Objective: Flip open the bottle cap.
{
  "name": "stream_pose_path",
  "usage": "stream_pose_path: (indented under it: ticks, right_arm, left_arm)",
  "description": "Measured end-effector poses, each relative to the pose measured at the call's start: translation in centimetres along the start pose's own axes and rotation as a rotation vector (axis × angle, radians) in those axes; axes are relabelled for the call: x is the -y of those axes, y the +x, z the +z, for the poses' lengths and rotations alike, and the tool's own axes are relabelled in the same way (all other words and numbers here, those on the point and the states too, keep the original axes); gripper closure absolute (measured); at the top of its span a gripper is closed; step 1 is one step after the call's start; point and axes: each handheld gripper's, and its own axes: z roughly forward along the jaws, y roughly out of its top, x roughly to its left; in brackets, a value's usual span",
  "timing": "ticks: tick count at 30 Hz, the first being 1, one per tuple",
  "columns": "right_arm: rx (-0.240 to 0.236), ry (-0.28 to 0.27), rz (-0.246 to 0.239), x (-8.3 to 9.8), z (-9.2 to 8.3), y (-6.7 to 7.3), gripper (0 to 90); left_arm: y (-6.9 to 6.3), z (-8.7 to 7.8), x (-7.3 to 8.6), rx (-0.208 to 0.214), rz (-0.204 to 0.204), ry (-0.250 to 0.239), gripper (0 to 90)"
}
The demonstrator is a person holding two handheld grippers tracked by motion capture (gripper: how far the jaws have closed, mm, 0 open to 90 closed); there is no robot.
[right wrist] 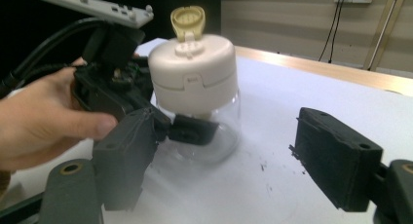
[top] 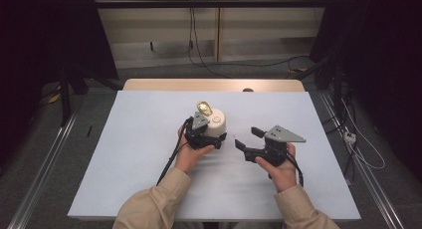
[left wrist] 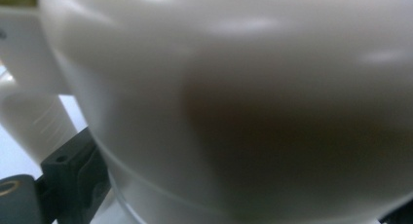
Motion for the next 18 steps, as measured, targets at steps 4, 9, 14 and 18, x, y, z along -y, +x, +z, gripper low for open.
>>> stream_pose_path:
  ticks: [4,9,14,18]
  right_arm:
    - [0.003,0.013,-0.002,0.6,-0.3,-0.1,19.9]
    - [0.014,0.021,0.002,1.2,-0.6,-0.4,18.6]
    - [0.018,0.020,-0.003,1.5,-1.1,-0.4,18.6]
    - [0.015,0.019,-0.001,1.7,-1.3,-0.4,18.6]
  left_arm:
    - [0.1,-0.5,0.2,0.003,-0.016,0.004,3.6]
    - [0.0,-0.6,0.2,0.010,-0.011,0.014,3.6]
    - [-0.2,-0.5,0.3,-0.008,0.020,0.037,4.0]
    - [-0.2,-1.0,0.5,-0.009,0.034,0.051,4.5]
